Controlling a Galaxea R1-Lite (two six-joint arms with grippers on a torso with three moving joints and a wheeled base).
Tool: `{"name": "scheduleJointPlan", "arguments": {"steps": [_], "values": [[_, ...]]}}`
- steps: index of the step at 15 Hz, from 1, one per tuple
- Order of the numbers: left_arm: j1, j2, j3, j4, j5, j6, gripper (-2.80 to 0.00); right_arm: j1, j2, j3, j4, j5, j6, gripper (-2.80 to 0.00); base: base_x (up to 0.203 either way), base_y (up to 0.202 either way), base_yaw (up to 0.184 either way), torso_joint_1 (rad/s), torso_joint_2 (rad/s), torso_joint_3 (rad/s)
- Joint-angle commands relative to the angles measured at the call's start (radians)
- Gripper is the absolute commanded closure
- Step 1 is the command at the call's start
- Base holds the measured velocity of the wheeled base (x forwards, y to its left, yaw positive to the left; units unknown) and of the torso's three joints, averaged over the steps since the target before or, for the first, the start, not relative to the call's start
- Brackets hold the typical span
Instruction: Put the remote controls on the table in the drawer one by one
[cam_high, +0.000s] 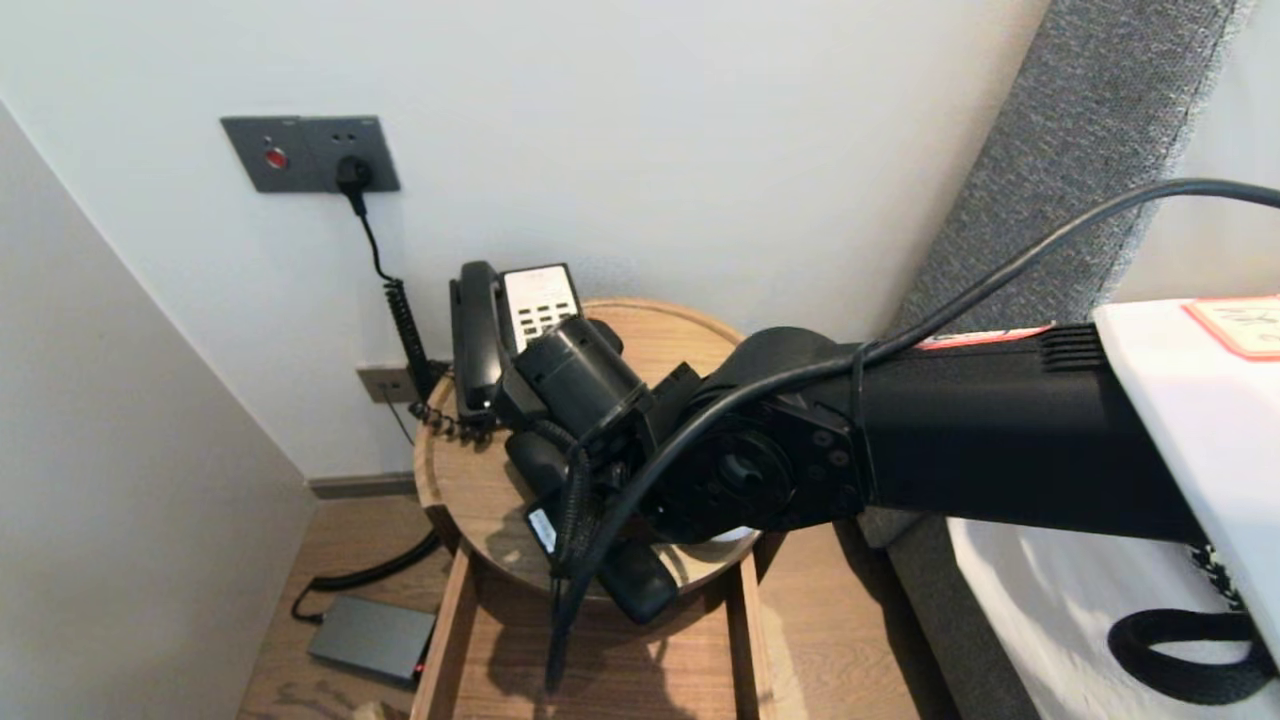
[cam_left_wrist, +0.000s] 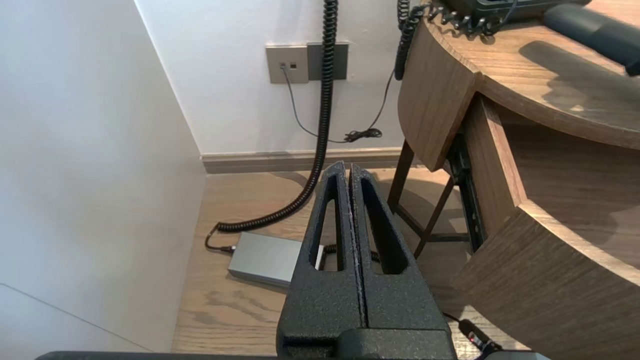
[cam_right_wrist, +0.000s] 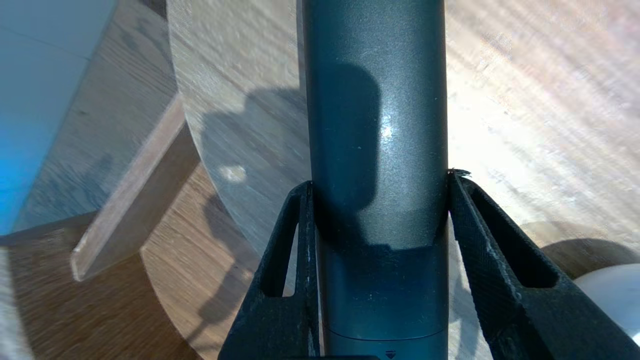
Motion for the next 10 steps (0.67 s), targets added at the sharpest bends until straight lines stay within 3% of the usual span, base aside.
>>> {"name": "scheduleJointPlan", "arguments": {"steps": [1,3,7,10], "values": [[0.000,-0.002,0.009,-0.001,0.001,0.001,0.00,0.008,-0.015,-0.011,-0.001,0.000,0.004,0.00,0.000,0.000,0.000,0.000,0.00,0.000],[0.000,-0.002,0.009,-0.001,0.001,0.001,0.00,0.013,-0.013,-0.029,0.002,0.000,0.026,0.00,0.000,0.000,0.000,0.000,0.00,0.000],[0.000,-0.002,0.009,-0.001,0.001,0.001,0.00,0.039,-0.013,-0.066,0.048,0.006,0.198,0.00,0.000,0.000,0.000,0.000,0.00,0.000],[0.000,-0.002,0.009,-0.001,0.001,0.001,0.00,0.052,-0.028,-0.065,0.094,0.059,0.307,0.00,0.000,0.000,0.000,0.000,0.00,0.000]]}}
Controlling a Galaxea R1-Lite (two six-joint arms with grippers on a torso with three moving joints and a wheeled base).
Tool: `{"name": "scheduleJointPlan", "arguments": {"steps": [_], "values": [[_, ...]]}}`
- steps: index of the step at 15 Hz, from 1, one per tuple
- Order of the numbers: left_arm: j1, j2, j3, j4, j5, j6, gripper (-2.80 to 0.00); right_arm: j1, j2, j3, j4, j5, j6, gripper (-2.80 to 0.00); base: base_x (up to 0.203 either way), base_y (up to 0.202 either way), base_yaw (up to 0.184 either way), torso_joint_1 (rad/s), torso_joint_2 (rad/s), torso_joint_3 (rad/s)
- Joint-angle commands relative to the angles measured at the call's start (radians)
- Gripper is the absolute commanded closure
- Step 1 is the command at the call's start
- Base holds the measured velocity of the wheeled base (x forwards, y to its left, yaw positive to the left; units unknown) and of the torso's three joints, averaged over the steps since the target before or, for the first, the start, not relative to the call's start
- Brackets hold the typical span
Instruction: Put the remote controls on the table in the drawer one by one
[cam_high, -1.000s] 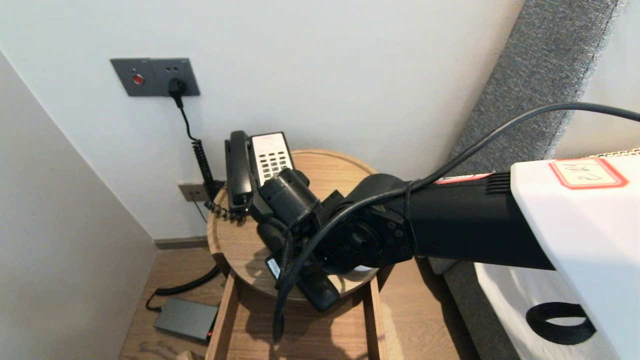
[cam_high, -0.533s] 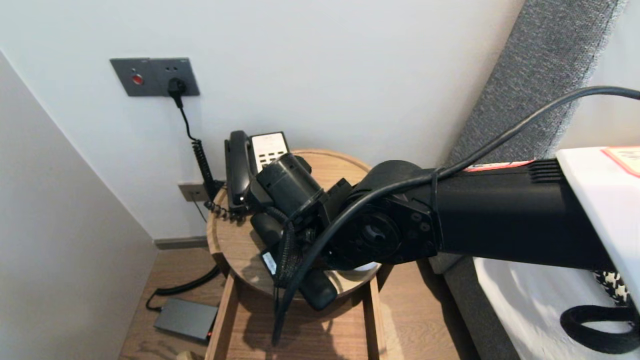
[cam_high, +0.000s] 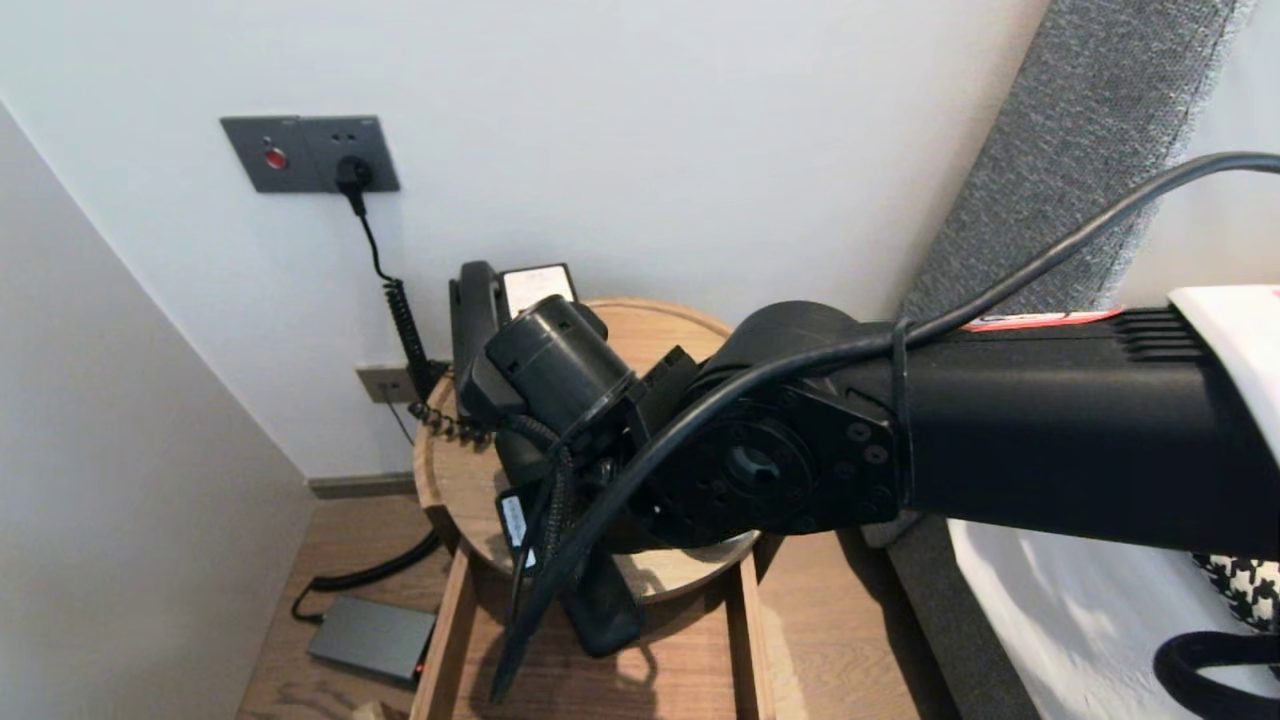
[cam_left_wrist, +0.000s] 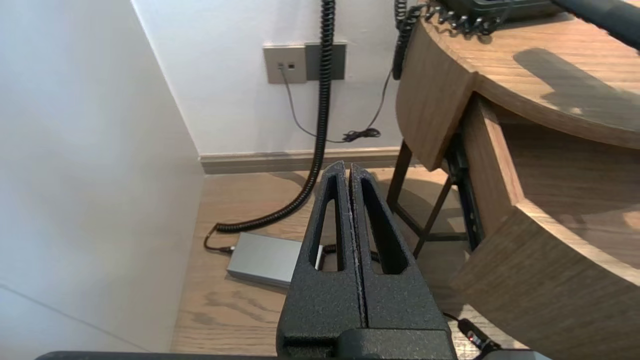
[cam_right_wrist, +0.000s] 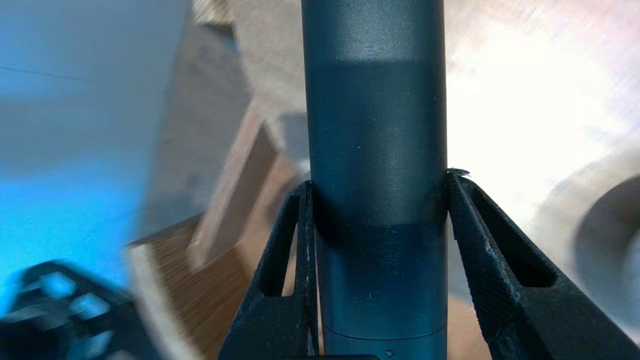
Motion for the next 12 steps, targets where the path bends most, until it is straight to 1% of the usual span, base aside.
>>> {"name": "scheduleJointPlan", "arguments": {"steps": [1,3,5,7,8,9,12], "values": [[0.000,-0.002,0.009,-0.001,0.000,0.000,0.00,0.006,-0.024,0.000,0.032,0.073,0.085,0.00,0.000,0.000,0.000,0.000,0.00,0.000],[0.000,-0.002,0.009,-0.001,0.000,0.000,0.00,0.006,-0.034,0.000,0.054,0.131,0.155,0.00,0.000,0.000,0.000,0.000,0.00,0.000],[0.000,-0.002,0.009,-0.001,0.000,0.000,0.00,0.006,-0.043,0.000,0.090,0.193,0.182,0.00,0.000,0.000,0.000,0.000,0.00,0.000],[0.000,-0.002,0.009,-0.001,0.000,0.000,0.00,0.006,-0.052,0.001,0.132,0.299,0.212,0.00,0.000,0.000,0.000,0.000,0.00,0.000],[0.000,-0.002,0.009,-0.001,0.000,0.000,0.00,0.007,-0.052,0.001,0.154,0.324,0.219,0.00,0.000,0.000,0.000,0.000,0.00,0.000],[0.000,-0.002,0.009,-0.001,0.000,0.000,0.00,0.012,-0.048,0.002,0.171,0.337,0.217,0.00,0.000,0.000,0.000,0.000,0.00,0.000],[0.000,-0.002,0.009,-0.001,0.000,0.000,0.00,0.068,-0.039,0.004,0.182,0.345,0.215,0.00,0.000,0.000,0.000,0.000,0.00,0.000]]}}
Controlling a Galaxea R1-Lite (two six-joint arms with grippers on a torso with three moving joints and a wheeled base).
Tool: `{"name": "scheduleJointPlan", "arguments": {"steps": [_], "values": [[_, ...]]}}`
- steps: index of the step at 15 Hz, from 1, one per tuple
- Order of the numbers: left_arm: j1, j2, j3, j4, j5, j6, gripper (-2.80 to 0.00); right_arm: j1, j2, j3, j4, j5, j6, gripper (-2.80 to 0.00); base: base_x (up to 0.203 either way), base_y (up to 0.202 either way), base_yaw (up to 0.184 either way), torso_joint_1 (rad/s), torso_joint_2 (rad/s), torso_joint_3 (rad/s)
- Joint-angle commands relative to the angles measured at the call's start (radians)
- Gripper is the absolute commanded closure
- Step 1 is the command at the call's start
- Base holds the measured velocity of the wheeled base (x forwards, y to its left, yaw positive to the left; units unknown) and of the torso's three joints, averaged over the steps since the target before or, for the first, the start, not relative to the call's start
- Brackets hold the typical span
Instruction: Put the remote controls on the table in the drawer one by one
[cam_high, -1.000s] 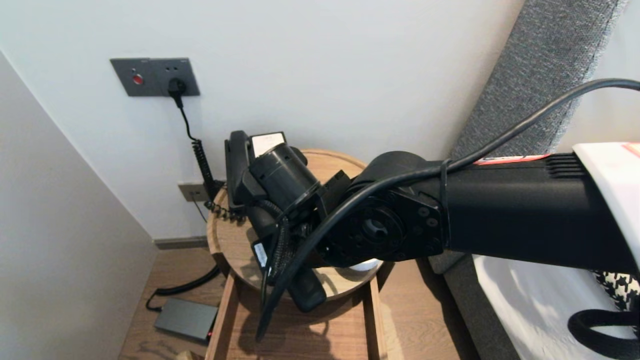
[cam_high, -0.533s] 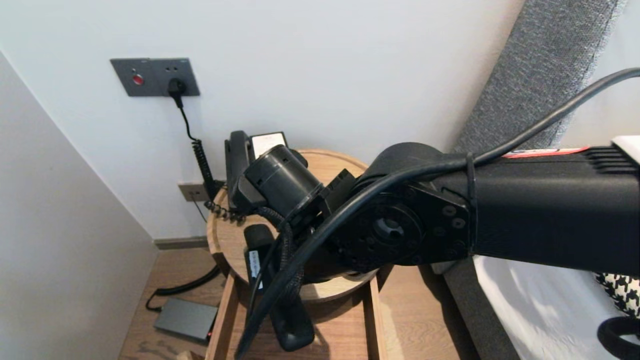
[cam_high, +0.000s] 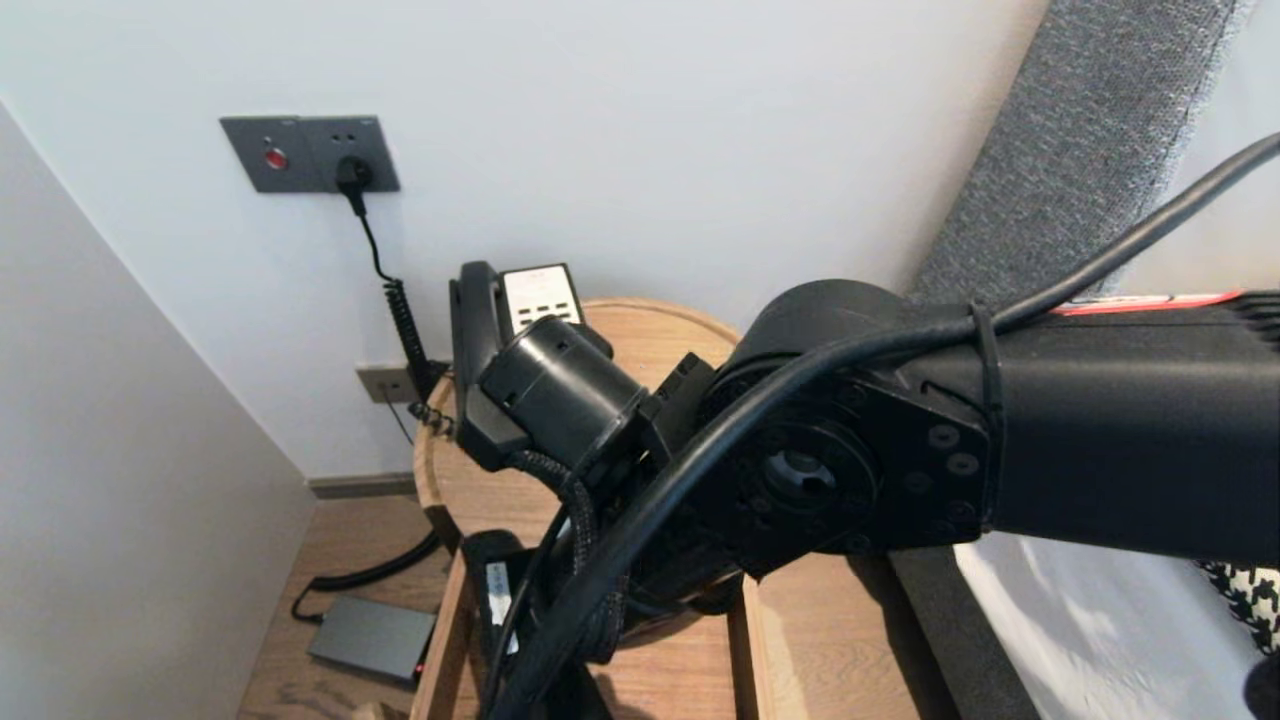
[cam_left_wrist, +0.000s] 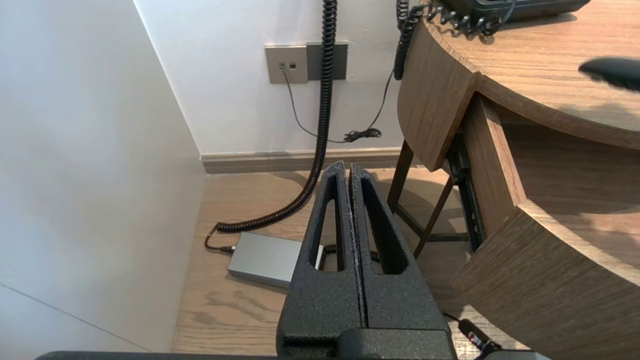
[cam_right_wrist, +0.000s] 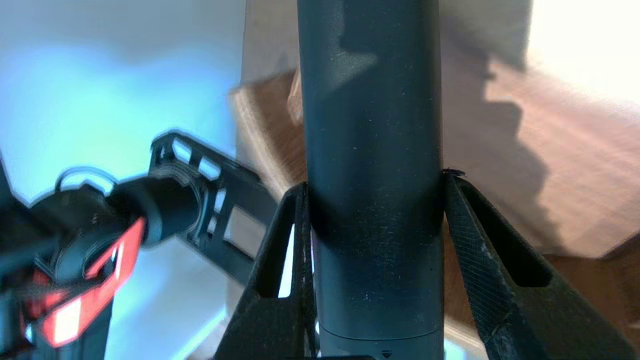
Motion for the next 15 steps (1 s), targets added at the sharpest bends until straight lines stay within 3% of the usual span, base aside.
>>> {"name": "scheduleJointPlan", "arguments": {"steps": [1,6,15], "values": [[0.000,-0.002,0.009,-0.001,0.000,0.001,0.00,0.041,0.006,0.001,0.005,0.002,0.002,0.00,0.000,0.000,0.000,0.000,0.00,0.000],[0.000,-0.002,0.009,-0.001,0.000,0.001,0.00,0.089,0.048,0.005,0.008,0.001,0.000,0.00,0.000,0.000,0.000,0.000,0.00,0.000],[0.000,-0.002,0.009,-0.001,0.000,0.001,0.00,0.080,0.069,0.094,-0.001,-0.004,-0.004,0.00,0.000,0.000,0.000,0.000,0.00,0.000]]}}
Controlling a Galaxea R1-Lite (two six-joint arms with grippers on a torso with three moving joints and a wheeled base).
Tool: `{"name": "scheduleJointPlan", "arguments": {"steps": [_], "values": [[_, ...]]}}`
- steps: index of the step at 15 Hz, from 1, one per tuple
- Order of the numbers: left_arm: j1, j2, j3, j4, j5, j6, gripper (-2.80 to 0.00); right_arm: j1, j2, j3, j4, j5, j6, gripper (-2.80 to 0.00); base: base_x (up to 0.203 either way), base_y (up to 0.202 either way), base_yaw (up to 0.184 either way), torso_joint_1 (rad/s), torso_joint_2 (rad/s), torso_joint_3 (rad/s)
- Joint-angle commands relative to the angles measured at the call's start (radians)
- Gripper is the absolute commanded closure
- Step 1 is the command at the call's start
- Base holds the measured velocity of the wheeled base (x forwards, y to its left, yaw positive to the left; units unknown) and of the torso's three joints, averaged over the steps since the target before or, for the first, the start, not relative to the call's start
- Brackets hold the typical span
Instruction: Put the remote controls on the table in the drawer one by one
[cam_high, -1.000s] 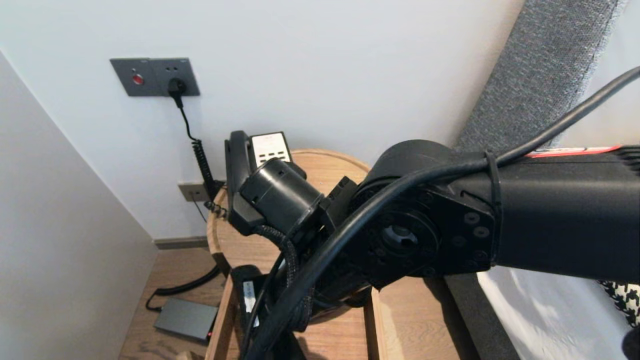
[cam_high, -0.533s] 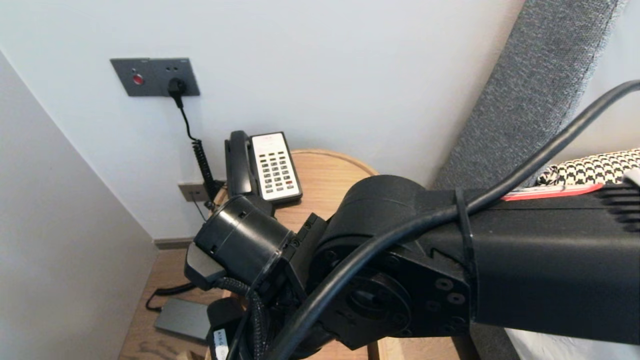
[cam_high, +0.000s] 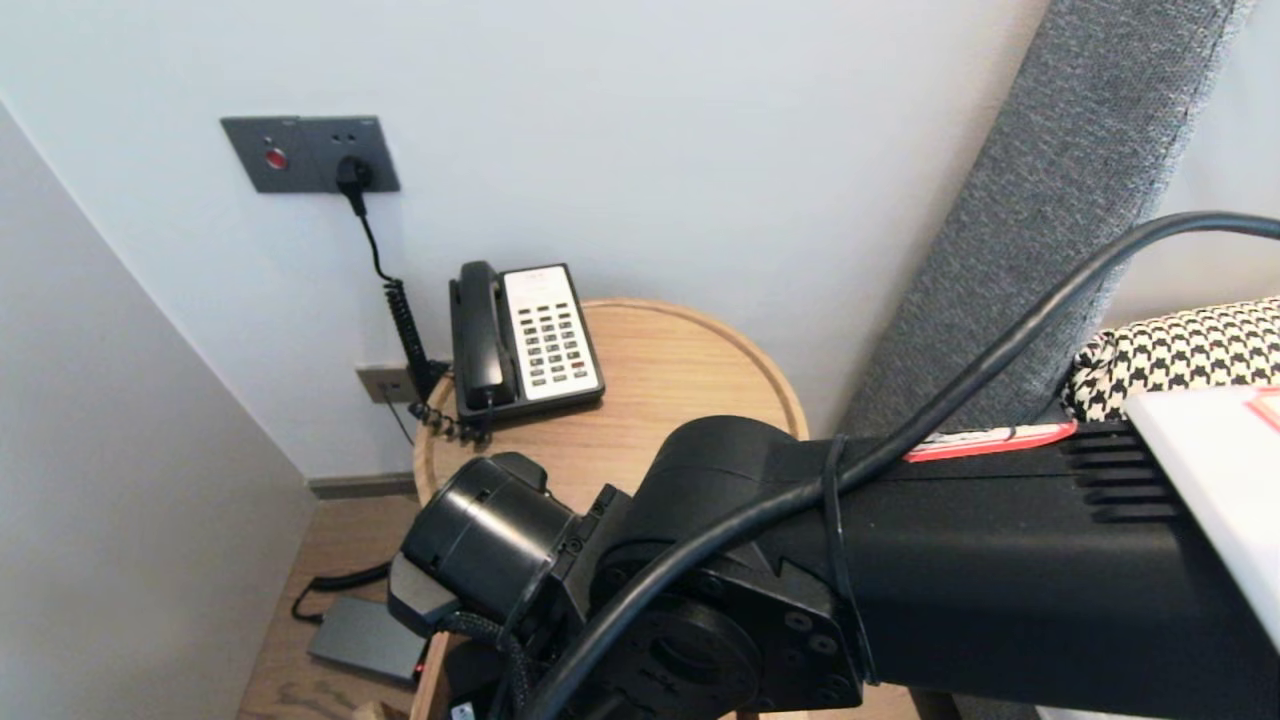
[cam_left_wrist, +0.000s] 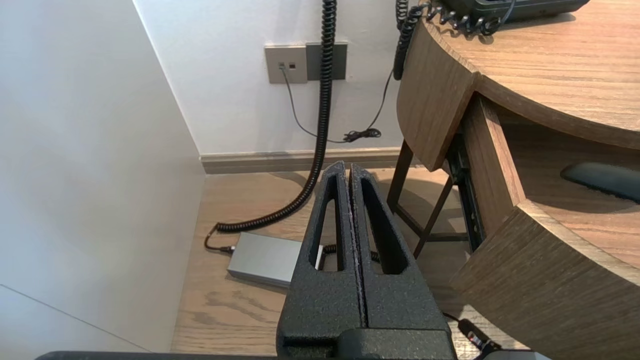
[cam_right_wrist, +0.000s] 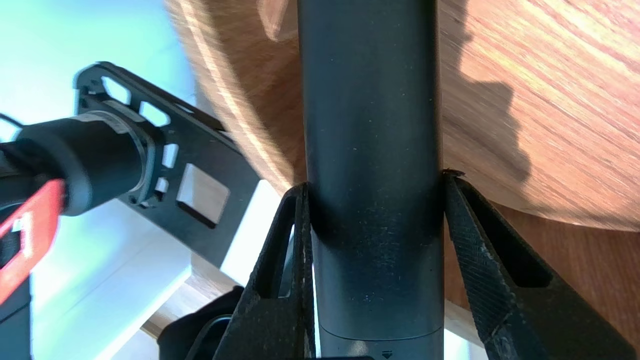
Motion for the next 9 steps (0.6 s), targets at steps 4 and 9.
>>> {"name": "scheduleJointPlan", "arguments": {"steps": [4,9], "values": [[0.000,-0.002,0.009,-0.001,0.000,0.000,0.00,-0.010,0.033,0.004,0.001,-0.004,-0.025,0.00,0.000,0.000,0.000,0.000,0.00,0.000],[0.000,-0.002,0.009,-0.001,0.000,0.000,0.00,-0.032,0.052,0.015,0.002,-0.024,-0.093,0.00,0.000,0.000,0.000,0.000,0.00,0.000]]}}
